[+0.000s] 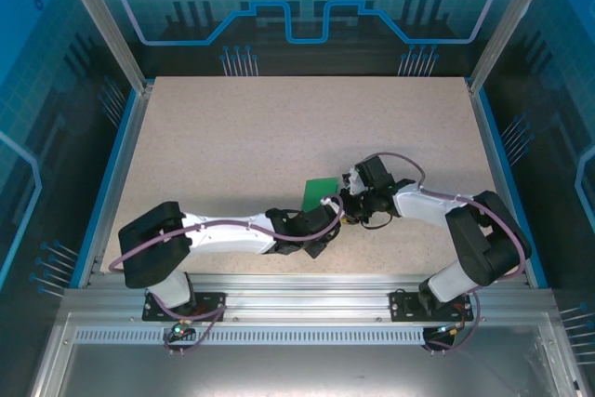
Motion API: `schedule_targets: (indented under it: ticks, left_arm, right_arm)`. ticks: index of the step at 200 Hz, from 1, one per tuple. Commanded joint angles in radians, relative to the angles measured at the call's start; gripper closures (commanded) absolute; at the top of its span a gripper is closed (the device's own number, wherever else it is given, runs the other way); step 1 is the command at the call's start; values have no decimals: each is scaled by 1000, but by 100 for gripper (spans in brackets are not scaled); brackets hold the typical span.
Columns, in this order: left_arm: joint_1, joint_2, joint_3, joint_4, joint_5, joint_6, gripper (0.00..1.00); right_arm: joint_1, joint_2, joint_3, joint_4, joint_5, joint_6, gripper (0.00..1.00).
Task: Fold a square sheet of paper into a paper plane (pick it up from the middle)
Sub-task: Third fold the triangle at the center of the table.
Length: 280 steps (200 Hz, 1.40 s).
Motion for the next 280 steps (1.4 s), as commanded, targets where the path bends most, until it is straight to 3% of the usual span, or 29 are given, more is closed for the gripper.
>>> schedule_targets:
  ticks: [1,62,115,177,234,280]
  left_arm:
    - [-6,-56,-24,8,-23,6,67]
    - [10,-56,-34,16,-4,-4,89]
    - [51,-83,-57,48,56,-14,100]
    - [105,-92,-76,77,156,2,100]
    - [172,-64,-80,108,242,16,100]
    - [210,-44,-76,113,292,30,100]
  right_arm:
    - [-4,11,25,-2,-18,-6,75]
    - [-3,14,26,-7,-14,-7,75]
    - [-3,17,29,-14,-11,-11,75]
    - [-6,11,36,-28,-2,-16,71]
    - [-5,-79,73,-185,180,-84,65]
    - [10,0,156,-200,182,-132,75]
